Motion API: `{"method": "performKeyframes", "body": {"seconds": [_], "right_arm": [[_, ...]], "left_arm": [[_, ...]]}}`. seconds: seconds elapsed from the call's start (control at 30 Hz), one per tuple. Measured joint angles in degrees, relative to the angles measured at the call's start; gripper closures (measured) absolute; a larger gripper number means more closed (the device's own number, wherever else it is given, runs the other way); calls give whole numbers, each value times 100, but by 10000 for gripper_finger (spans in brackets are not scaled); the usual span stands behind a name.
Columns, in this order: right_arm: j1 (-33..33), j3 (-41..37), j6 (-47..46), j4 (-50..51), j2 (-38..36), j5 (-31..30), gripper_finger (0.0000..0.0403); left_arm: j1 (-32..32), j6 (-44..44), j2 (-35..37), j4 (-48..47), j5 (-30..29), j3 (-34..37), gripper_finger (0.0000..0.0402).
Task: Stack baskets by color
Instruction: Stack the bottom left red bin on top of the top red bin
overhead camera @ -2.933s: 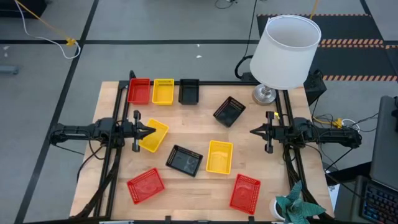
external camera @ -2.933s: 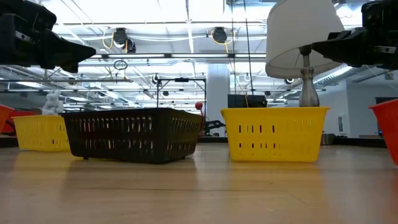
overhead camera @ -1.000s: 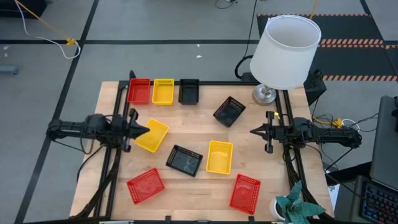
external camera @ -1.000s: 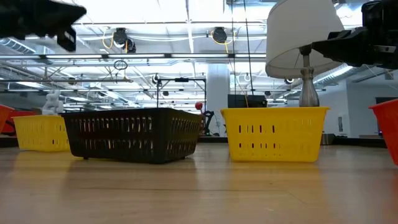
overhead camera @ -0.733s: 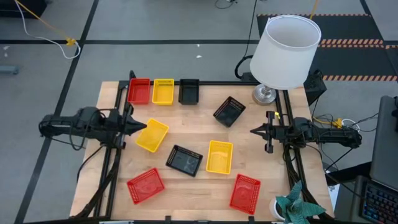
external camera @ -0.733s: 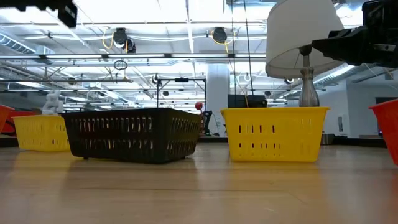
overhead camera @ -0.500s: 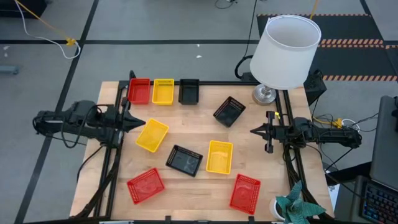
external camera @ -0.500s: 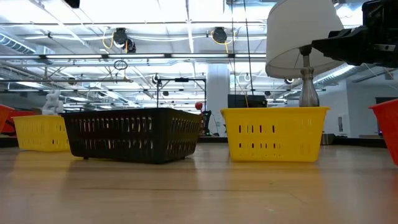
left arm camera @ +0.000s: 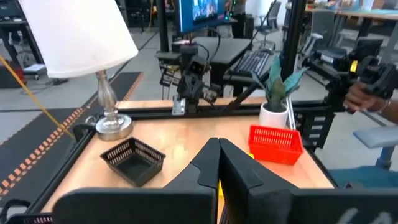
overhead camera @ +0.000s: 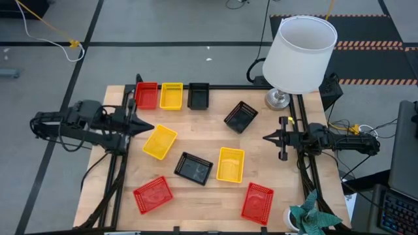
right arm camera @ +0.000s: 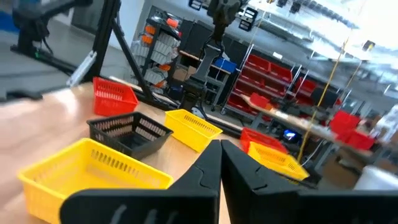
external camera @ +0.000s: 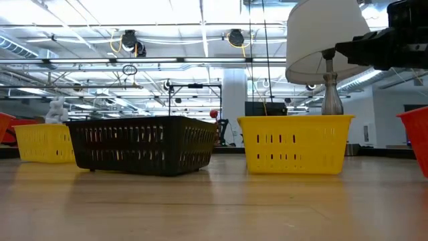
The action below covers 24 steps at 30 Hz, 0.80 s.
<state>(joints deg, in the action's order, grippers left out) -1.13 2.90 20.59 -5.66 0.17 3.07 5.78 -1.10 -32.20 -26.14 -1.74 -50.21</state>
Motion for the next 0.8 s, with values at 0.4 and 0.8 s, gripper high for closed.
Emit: {"method": "performKeyframes", "body": {"seconds": [0.4, 0.8], "right_arm": [[-2, 311, -1305, -254, 95, -1, 403], [-2, 2440, -1384, 1144, 1705, -323, 403]], "left_arm": [[0, -277, -94, 10, -31, 6, 390], [0, -322, -198, -26, -77, 8, 390]]}}
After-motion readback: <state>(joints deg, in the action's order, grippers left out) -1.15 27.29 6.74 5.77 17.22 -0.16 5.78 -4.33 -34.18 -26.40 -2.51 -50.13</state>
